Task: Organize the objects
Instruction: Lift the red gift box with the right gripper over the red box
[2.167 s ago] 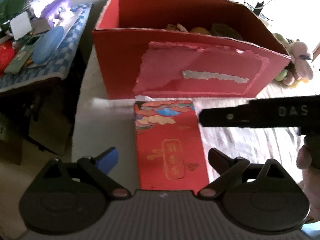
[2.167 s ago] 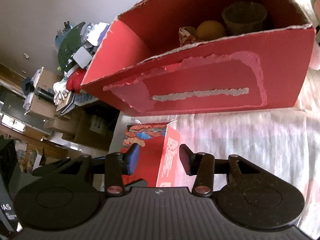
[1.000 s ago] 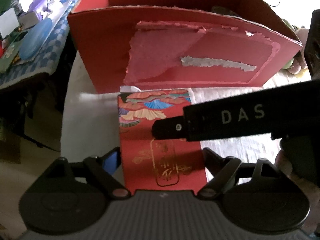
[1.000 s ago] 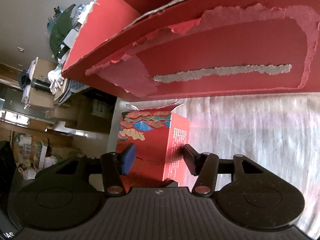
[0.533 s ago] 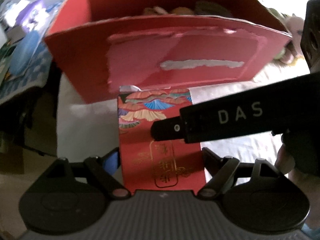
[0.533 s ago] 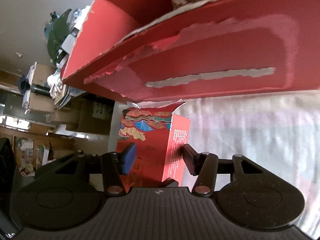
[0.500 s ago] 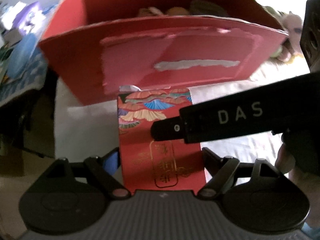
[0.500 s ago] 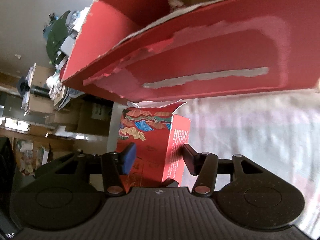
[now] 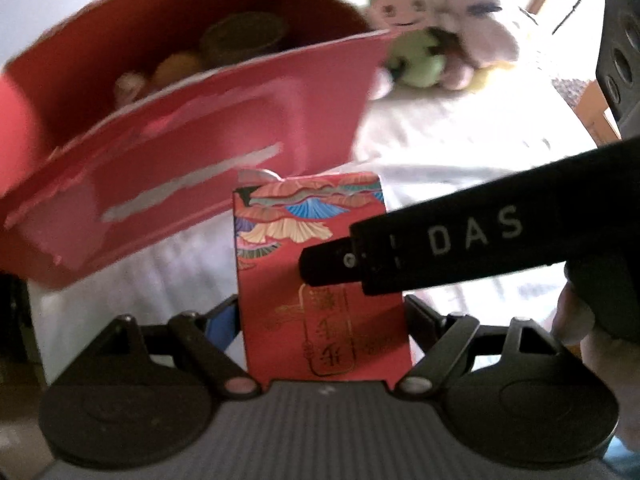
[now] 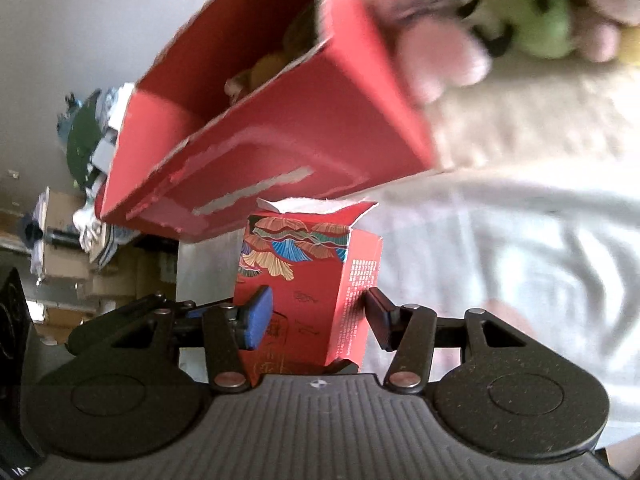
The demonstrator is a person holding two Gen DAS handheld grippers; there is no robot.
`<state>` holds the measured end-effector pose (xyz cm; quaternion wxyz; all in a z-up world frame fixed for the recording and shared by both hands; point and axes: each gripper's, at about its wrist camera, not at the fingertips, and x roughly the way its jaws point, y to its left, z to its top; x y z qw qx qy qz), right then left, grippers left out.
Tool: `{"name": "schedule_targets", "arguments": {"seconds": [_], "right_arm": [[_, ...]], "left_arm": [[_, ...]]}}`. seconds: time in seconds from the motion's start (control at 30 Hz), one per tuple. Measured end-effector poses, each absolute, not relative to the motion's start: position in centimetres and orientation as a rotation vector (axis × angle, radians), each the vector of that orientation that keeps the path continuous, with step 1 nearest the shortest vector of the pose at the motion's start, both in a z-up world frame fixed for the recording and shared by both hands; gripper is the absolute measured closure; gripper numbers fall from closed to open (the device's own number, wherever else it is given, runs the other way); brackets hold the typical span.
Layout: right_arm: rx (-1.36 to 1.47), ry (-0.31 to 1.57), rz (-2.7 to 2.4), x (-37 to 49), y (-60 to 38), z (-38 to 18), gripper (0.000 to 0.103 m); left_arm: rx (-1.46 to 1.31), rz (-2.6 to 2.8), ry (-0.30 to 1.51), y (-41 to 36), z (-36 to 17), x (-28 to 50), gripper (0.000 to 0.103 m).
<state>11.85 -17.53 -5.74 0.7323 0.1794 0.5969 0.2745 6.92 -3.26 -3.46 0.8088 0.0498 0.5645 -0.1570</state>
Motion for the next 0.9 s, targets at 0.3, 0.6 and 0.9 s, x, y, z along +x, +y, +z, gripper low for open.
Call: {"name": "schedule_targets", "arguments": {"seconds": [0.3, 0.6, 0.9], "right_arm": [[0.452, 1.22, 0.555, 12.3, -24.0, -3.2, 0.048], [0.451, 1.108, 0.596, 13.1, -26.5, 0.7, 0.048], [0.423, 1.041, 0.646, 15.1, -25.4, 3.6, 0.048]], "left_arm": [[0.159, -0.394, 1.13, -9.7, -0.9, 7.3, 0.02], [0.182, -0.372, 1.028, -13.1, 3.3, 7.9, 0.02], [0.146, -0.326, 0.98, -11.7, 6.7, 9.5, 0.02]]}}
